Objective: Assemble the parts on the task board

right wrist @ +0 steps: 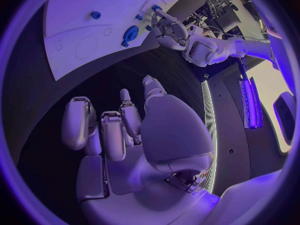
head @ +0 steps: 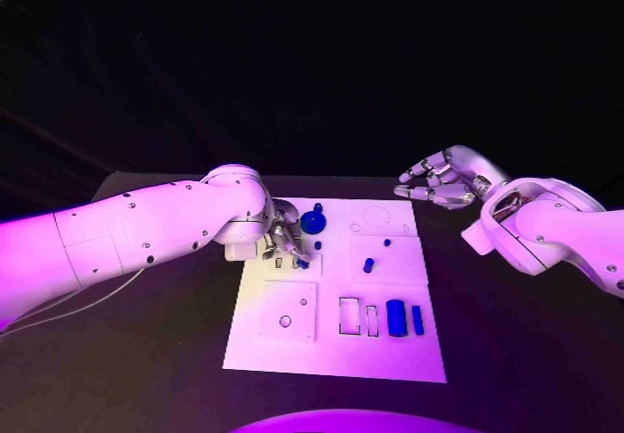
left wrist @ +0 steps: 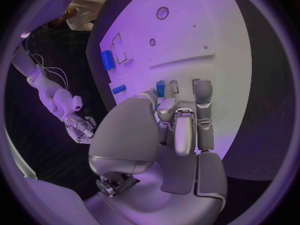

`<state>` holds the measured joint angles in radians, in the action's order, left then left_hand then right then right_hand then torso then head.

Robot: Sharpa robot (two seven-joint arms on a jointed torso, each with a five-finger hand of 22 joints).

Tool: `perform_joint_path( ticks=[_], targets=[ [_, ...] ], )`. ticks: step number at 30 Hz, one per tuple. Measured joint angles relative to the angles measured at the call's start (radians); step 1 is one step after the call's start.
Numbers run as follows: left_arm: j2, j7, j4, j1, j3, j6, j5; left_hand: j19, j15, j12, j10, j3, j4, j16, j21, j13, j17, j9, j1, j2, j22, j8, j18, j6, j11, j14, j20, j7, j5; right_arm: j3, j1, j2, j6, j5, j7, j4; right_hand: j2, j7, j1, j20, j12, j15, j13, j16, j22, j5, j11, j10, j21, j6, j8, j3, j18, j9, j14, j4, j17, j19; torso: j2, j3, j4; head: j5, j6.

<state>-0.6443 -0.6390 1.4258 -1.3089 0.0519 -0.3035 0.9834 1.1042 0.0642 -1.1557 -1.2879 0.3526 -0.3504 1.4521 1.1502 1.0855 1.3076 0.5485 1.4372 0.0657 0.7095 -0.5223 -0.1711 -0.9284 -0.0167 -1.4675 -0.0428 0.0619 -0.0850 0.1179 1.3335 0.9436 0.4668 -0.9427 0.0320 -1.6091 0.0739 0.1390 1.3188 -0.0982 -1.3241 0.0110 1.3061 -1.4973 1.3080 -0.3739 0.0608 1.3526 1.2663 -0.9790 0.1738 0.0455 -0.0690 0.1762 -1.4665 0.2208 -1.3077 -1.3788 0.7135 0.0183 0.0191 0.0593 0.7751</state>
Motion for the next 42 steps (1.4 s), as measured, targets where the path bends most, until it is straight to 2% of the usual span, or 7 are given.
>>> perform_joint_path(
  ticks=[3,8,17,29,30,33,42],
  targets=[
    [-0.010,0.000,0.006,0.000,0.000,0.002,-0.008,0.000,0.000,0.000,-0.005,0.099,0.008,0.000,0.006,-0.002,0.000,0.023,-0.047,0.047,0.003,-0.015,0.000,0.000,0.005,0.000,0.000,0.000,0.000,0.000,0.000,0.000,0.000,0.000,0.000,0.000,0.000,0.000,0.000,0.000,0.000,0.000,0.000,0.000,0.000,0.000,0.000,0.000,0.000,0.000,0.000,0.000,0.000,0.000,0.000,0.000,0.000,0.000,0.000,0.0001,-0.0001,0.001,-0.001],
    [-0.036,0.000,0.026,0.000,-0.003,0.019,-0.021,0.000,0.000,0.000,-0.008,0.163,0.035,0.000,0.015,0.002,0.000,0.042,-0.083,0.083,0.016,-0.027,0.000,0.004,0.009,0.000,0.000,0.004,0.000,0.000,0.000,0.001,0.000,0.000,0.000,0.001,0.000,0.000,0.000,0.000,0.000,0.000,0.000,0.000,0.000,0.000,0.000,0.000,0.000,0.000,0.000,0.000,0.000,0.000,0.000,0.000,0.000,0.000,-0.001,0.0000,-0.0012,0.003,-0.001],
    [-0.086,0.004,0.073,0.006,-0.005,0.106,-0.035,0.010,0.000,-0.006,-0.029,0.194,0.057,0.013,0.039,0.016,0.000,0.058,-0.110,0.110,0.045,-0.039,0.000,0.003,0.003,0.000,0.005,0.004,0.005,0.000,0.000,0.002,0.000,-0.001,0.000,0.001,0.000,0.000,0.000,0.000,0.000,0.000,0.000,0.000,0.000,-0.002,0.000,0.000,0.000,0.000,0.000,0.000,0.000,0.000,0.000,0.000,0.000,0.000,-0.001,0.0007,-0.0013,0.009,-0.001],
    [-0.111,0.008,0.118,0.050,-0.004,0.236,0.015,0.031,0.007,-0.015,-0.050,0.224,0.082,0.028,0.057,0.024,0.000,0.070,-0.133,0.132,0.076,-0.045,0.010,-0.008,-0.004,0.000,0.009,-0.003,0.007,0.000,-0.002,0.001,0.001,-0.009,0.000,0.005,-0.007,0.000,-0.007,0.000,0.000,0.000,0.000,0.000,0.000,-0.004,0.000,0.000,0.000,0.000,0.004,0.004,0.000,0.000,0.000,0.004,0.000,0.000,0.000,-0.0004,-0.0020,0.015,0.003],
    [-0.111,0.008,0.120,0.053,-0.004,0.246,0.024,0.033,0.007,-0.015,-0.050,0.225,0.080,0.028,0.058,0.024,0.000,0.070,-0.135,0.135,0.077,-0.045,0.010,-0.008,-0.004,0.000,0.010,-0.004,0.001,0.000,-0.002,0.001,0.001,-0.011,0.000,0.005,-0.007,0.000,-0.007,0.000,0.000,0.000,0.000,0.000,0.000,-0.004,0.000,0.000,0.000,0.000,0.004,0.004,0.000,0.000,0.000,0.004,0.000,0.000,0.000,-0.0006,-0.0020,0.015,0.004],
    [-0.112,0.007,0.123,0.058,-0.004,0.265,0.044,0.040,0.007,-0.015,-0.056,0.242,0.082,0.033,0.066,0.026,0.000,0.073,-0.147,0.147,0.087,-0.052,0.010,-0.020,-0.006,0.000,0.018,-0.005,-0.084,0.000,-0.003,0.001,0.001,-0.016,0.000,0.005,-0.007,0.000,-0.007,0.000,0.000,0.000,0.000,0.000,0.000,-0.004,0.000,0.000,0.000,0.000,0.004,0.004,0.000,0.000,0.000,0.004,0.000,0.000,0.000,-0.0006,-0.0020,0.015,0.006],
    [-0.111,0.005,0.130,0.062,-0.004,0.290,0.102,0.047,0.011,-0.022,-0.061,0.243,0.082,0.037,0.076,0.033,0.000,0.077,-0.155,0.154,0.100,-0.052,0.010,-0.023,-0.008,0.004,0.018,-0.007,-0.107,0.000,-0.003,0.001,0.002,-0.026,0.000,0.005,-0.007,0.000,-0.007,0.000,0.000,0.000,0.000,0.000,0.000,-0.008,0.000,0.000,0.000,0.000,0.004,0.007,0.000,0.000,0.000,0.007,0.000,0.000,0.000,-0.0003,-0.0008,0.015,0.007]
  ],
)
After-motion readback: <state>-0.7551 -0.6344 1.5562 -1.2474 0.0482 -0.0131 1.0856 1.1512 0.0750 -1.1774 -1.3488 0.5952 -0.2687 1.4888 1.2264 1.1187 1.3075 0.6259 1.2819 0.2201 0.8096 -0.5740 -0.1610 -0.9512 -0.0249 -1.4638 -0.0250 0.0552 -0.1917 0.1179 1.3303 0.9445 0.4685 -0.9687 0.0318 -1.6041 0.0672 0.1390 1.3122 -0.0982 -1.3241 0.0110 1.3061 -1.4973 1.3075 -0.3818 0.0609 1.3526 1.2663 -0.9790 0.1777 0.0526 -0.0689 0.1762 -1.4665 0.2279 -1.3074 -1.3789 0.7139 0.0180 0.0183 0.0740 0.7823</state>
